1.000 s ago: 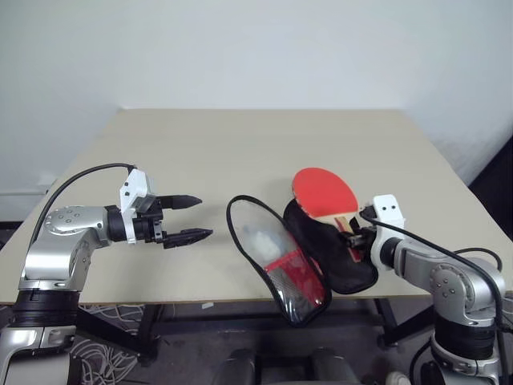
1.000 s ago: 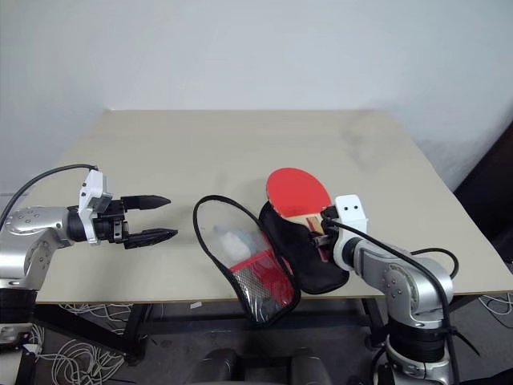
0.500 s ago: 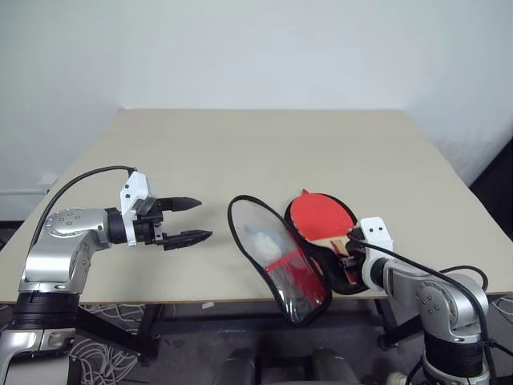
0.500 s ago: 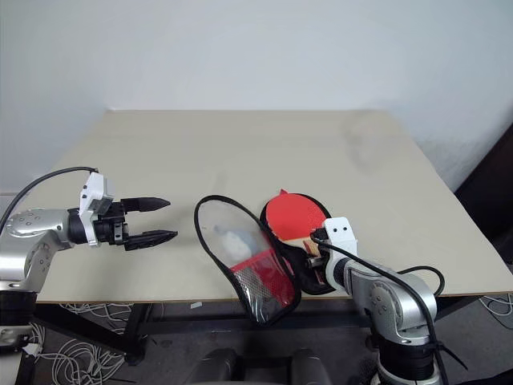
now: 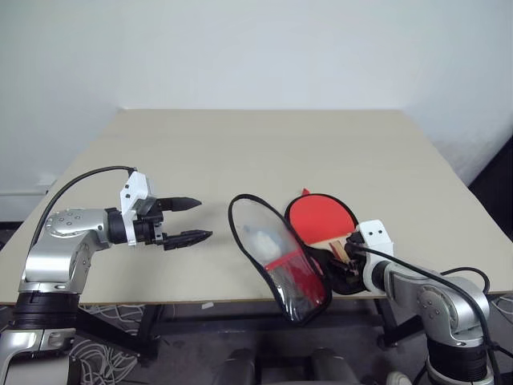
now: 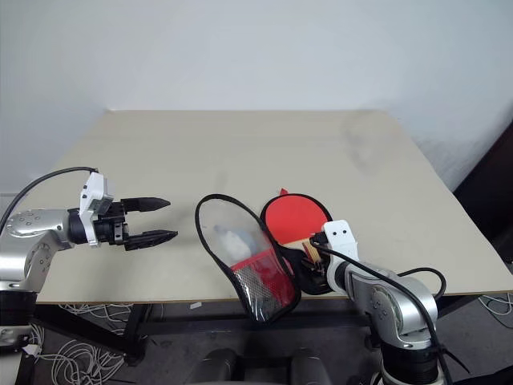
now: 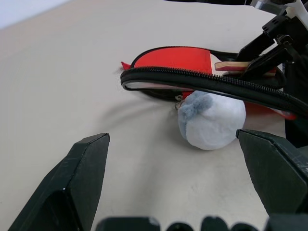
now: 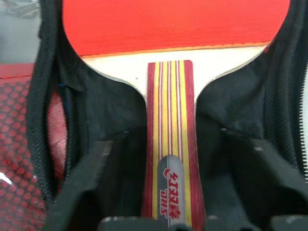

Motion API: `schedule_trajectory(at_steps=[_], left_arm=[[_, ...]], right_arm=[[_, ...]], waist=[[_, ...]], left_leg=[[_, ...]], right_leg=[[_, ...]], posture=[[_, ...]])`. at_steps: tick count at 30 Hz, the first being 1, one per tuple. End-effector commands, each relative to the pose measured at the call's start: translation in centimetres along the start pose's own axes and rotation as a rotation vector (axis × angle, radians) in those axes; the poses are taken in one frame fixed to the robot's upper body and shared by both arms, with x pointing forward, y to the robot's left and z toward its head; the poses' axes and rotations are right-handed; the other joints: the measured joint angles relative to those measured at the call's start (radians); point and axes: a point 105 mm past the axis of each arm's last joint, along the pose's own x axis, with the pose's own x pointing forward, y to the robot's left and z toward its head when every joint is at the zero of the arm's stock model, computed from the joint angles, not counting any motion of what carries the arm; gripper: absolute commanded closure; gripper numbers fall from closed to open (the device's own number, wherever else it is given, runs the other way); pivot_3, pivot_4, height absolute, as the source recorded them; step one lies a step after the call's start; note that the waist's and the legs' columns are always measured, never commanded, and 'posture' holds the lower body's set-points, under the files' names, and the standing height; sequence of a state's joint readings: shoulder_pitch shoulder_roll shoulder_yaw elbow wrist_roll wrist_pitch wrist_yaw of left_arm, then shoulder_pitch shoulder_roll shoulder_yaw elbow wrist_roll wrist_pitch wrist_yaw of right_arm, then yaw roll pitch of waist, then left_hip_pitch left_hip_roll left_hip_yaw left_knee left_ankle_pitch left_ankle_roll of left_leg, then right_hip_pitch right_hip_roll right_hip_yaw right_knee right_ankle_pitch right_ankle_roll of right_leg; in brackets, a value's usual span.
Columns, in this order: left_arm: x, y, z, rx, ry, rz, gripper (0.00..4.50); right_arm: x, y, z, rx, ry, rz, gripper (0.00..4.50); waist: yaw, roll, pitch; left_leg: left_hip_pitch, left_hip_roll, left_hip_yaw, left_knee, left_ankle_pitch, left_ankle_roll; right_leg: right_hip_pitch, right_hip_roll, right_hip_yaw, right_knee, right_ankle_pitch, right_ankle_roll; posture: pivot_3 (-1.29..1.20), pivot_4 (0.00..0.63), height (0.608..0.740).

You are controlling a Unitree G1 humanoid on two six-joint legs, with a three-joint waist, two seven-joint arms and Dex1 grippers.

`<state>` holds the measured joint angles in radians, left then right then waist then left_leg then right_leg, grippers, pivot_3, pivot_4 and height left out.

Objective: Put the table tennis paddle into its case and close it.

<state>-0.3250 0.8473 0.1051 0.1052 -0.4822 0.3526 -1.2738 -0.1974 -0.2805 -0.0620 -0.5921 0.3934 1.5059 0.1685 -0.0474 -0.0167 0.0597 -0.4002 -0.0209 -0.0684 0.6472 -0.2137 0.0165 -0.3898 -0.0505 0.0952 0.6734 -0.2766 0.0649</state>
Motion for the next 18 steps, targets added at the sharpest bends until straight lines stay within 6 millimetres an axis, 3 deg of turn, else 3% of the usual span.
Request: schedule_trajectory(at_steps=[1, 5, 9, 13, 18], left_arm=[[-0.2, 0.0, 1.1, 0.044, -0.013, 0.007, 0.0], [-0.3, 0.3, 0.9, 0.048, 0.0, 0.01, 0.0], [0.0, 0.6, 0.6, 0.073, 0.02, 0.021, 0.0], [1.3, 0.5, 0.3, 0.105, 0.02, 0.023, 0.0], [4.2, -0.7, 1.2, 0.121, -0.035, -0.011, 0.0]], right_arm=[[-2.0, -0.2, 3.4, -0.051, -0.111, 0.048, 0.07], [-5.2, -0.1, 7.1, -0.2, -0.209, 0.202, 0.07], [-7.4, -1.3, 9.3, -0.339, -0.255, 0.254, 0.07], [-8.2, -3.6, 11.5, -0.392, -0.293, 0.194, 0.07], [-8.3, -4.1, 13.2, -0.417, -0.356, 0.168, 0.07]], waist=[[0.0, 0.0, 0.0], [0.0, 0.001, 0.0], [0.0, 0.0, 0.0], [0.0, -0.001, 0.0], [0.001, -0.001, 0.0]], left_leg=[[0.0, 0.0, 0.0, 0.0, 0.0, 0.0], [0.0, 0.0, 0.0, 0.0, 0.0, 0.0], [0.0, 0.0, 0.0, -0.001, 0.0, 0.0], [0.001, 0.001, 0.001, -0.001, 0.0, 0.0], [-0.001, 0.001, 0.001, -0.001, 0.0, 0.0]], right_leg=[[0.0, 0.0, 0.0, 0.0, 0.0, 0.0], [0.0, 0.0, 0.0, 0.0, 0.0, 0.0], [0.001, -0.001, -0.001, -0.002, 0.0, 0.0], [0.002, -0.001, 0.0, -0.004, 0.0, 0.0], [0.001, -0.001, 0.0, -0.004, 0.0, 0.0]], posture=[[0.0, 0.0, 0.734], [0.0, 0.0, 0.734], [0.0, 0.0, 0.734], [0.0, 0.0, 0.734], [0.0, 0.0, 0.734]])
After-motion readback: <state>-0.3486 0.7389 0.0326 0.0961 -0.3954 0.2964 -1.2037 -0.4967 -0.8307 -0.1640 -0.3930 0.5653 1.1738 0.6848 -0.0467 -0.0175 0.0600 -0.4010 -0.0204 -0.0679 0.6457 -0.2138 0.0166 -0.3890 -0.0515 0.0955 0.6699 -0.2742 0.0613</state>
